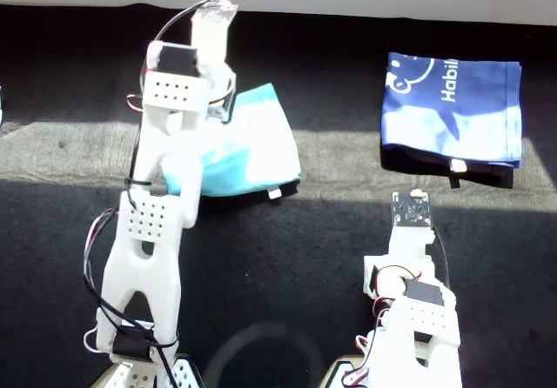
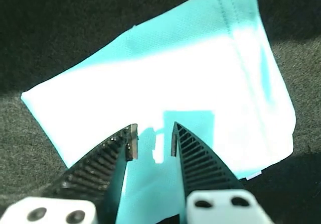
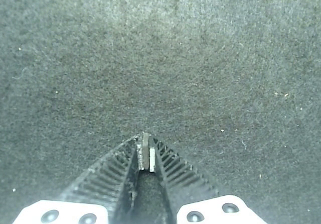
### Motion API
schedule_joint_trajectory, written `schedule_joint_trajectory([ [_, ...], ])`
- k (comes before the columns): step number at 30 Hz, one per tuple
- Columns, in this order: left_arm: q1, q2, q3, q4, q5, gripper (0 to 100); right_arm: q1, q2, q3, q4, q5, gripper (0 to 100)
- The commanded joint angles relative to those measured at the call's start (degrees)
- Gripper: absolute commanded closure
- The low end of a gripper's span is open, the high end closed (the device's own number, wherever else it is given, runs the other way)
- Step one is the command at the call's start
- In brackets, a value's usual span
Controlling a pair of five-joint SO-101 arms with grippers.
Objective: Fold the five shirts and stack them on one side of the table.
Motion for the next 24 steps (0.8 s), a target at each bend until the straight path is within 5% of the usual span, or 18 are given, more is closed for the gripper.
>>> schedule_joint_trajectory([
  [1, -1.27, -15.08, 23.08, 0.35, 0.18, 87, 0.22, 0.04, 0.66, -1.01, -0.53, 99.0],
  [5, -1.27, -30.90, 50.59, -1.76, -0.09, 87, 0.22, 0.04, 0.66, -1.01, -0.53, 99.0],
  [13, -1.27, -45.05, 88.48, -24.44, -3.25, 87, 0.22, 0.04, 0.57, -1.01, -0.53, 99.0],
  [18, -1.54, -45.76, 92.35, -28.31, -2.99, 87, 0.22, 0.04, 0.57, -1.01, -0.53, 99.0],
  [24, -0.84, -51.74, 82.95, -20.66, -2.99, 87, 0.22, 0.04, 0.57, -1.01, -0.53, 99.0],
])
